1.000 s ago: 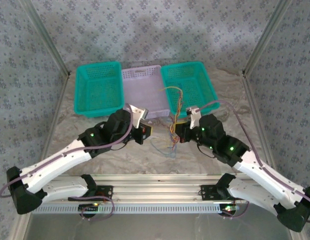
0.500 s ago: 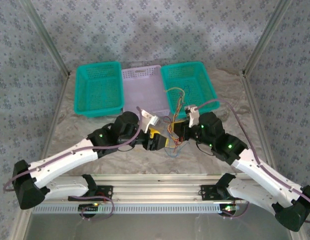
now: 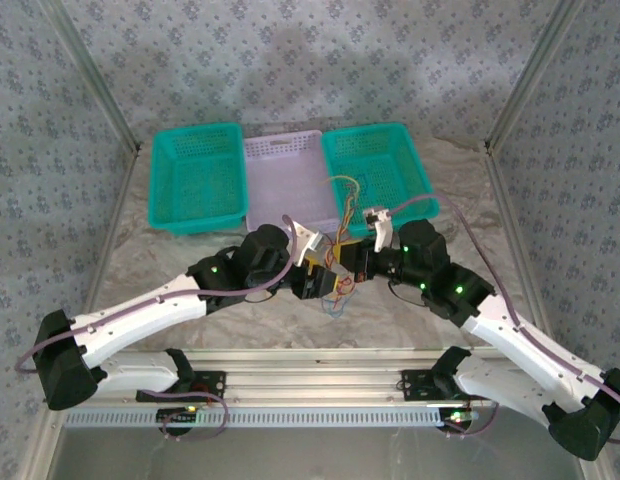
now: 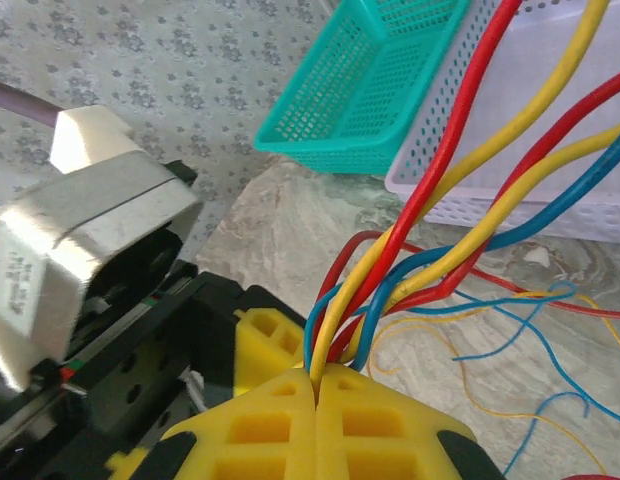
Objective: Untangle the cables
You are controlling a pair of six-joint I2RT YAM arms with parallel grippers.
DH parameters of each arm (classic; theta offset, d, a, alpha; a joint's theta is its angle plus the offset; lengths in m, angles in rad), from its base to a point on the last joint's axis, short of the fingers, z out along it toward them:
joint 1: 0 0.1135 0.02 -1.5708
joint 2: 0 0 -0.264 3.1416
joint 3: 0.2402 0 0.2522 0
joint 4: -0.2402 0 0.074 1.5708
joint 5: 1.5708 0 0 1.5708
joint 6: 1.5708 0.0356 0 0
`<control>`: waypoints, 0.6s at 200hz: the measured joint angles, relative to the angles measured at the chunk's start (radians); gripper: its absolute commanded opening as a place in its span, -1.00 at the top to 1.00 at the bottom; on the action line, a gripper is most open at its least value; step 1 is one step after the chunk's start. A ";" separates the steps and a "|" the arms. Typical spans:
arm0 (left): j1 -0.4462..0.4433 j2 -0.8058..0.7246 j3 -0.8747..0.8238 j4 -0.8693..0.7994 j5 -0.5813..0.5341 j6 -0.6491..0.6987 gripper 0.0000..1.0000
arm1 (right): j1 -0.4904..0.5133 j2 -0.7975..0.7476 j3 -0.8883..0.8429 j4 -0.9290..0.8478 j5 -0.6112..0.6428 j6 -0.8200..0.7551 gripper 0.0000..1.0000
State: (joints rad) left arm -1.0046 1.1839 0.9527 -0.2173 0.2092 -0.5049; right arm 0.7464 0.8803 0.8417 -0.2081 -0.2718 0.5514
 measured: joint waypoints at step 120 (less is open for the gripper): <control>-0.005 -0.059 -0.007 -0.009 -0.071 0.021 1.00 | 0.003 0.012 0.017 0.002 -0.010 0.007 1.00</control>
State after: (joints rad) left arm -1.0100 1.1248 0.9455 -0.2264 0.1387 -0.4835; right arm 0.7494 0.8921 0.8585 -0.2062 -0.2813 0.5587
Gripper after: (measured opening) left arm 0.051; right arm 0.050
